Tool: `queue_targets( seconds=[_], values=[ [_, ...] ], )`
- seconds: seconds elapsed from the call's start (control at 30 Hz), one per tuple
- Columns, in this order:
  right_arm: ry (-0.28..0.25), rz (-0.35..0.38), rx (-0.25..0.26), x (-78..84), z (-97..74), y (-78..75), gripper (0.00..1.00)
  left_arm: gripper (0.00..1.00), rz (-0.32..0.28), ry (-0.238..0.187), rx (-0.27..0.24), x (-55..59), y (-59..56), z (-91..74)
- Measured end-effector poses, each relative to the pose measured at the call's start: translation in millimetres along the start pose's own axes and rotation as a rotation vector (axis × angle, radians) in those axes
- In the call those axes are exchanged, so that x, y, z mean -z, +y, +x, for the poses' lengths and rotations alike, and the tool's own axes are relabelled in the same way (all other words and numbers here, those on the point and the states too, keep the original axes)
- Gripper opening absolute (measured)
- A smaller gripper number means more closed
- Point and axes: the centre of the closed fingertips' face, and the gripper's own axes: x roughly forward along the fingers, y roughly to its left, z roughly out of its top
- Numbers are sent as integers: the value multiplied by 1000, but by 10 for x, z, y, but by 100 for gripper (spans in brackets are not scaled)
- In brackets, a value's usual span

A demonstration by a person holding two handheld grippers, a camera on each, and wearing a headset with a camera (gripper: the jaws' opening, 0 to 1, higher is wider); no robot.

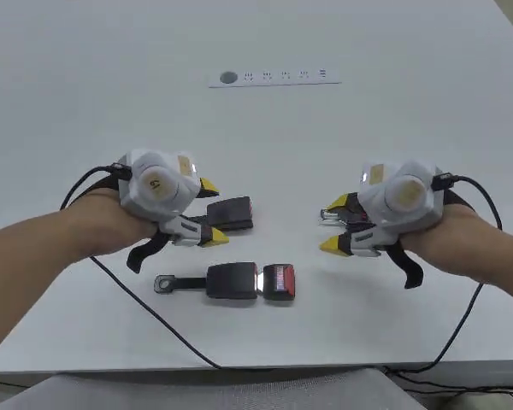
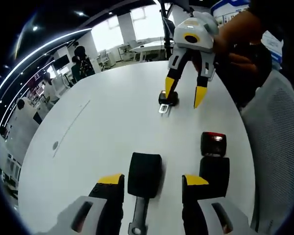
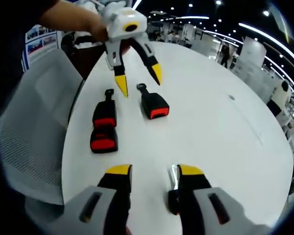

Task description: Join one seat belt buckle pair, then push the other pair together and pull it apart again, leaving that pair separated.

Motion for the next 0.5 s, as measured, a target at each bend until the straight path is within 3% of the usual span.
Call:
queue_targets(
  seconds=[0.13, 0.27, 0.5],
  values=[
    [35, -16, 11, 167, -27, -165, 38, 49, 16, 16, 4, 23, 55, 49],
    [81, -30, 3, 334, -39, -236, 40, 50, 23, 38, 22, 71, 97, 86],
    [128, -21, -25, 530, -12, -319, 40, 54, 39, 109, 96, 231, 40, 237]
  ],
)
